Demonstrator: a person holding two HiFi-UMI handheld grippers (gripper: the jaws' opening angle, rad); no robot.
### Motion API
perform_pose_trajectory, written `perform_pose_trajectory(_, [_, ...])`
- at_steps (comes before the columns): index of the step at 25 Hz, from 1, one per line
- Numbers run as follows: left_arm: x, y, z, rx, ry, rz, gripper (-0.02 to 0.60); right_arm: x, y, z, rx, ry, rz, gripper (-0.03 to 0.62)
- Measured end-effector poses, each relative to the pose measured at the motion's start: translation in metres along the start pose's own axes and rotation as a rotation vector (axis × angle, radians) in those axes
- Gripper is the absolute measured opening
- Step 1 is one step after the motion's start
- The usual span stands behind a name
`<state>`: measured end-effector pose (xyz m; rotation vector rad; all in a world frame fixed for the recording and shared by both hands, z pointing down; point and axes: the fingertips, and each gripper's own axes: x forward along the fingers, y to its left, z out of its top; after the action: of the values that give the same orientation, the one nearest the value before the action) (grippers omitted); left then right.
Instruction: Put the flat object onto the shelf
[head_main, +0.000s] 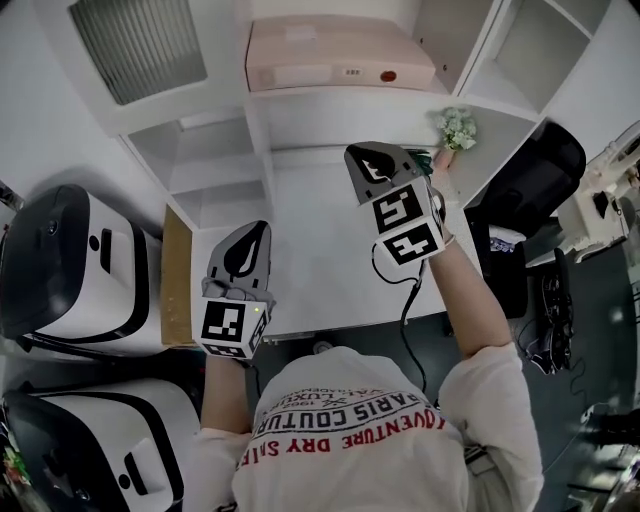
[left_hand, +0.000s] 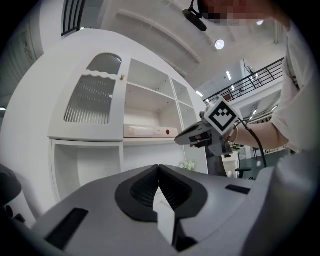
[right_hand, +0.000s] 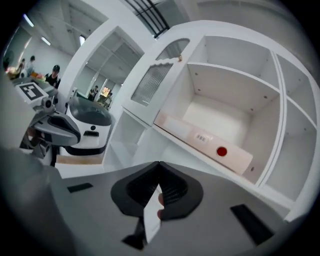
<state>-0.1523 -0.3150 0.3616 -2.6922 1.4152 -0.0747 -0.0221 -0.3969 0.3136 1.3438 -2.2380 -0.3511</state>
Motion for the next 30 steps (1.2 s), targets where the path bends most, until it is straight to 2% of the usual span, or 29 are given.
perform_pose_trajectory(3, [-0.005, -0.004, -0.002, -0.002, 0.008, -0.006, 0.014, -0.017, 0.021, -0.026, 0.131, -0.024, 0.015, 0.028])
perform_pose_trajectory(8, [-0.011, -0.007, 0.0, 0.022, 0.015, -0.007, 0.014, -0.034, 0.048, -0.076, 0.284, -0.018, 0.02, 0.028])
perform_pose_trajectory(13, [-0.011, -0.006, -0.004, 0.032, 0.032, -0.012, 0.014, -0.051, 0.062, -0.098, 0.388, -0.084, 0.008, 0.028])
perform_pose_trajectory(21, [-0.007, 0.001, -0.016, 0.019, 0.061, -0.001, 0.014, -0.064, 0.051, -0.096, 0.431, -0.191, -0.066, 0.026])
perform_pose_trajectory(30, [-0.003, 0.001, -0.014, 0.023, 0.058, -0.005, 0.014, -0.059, 0.049, -0.093, 0.395, -0.2, -0.065, 0.026])
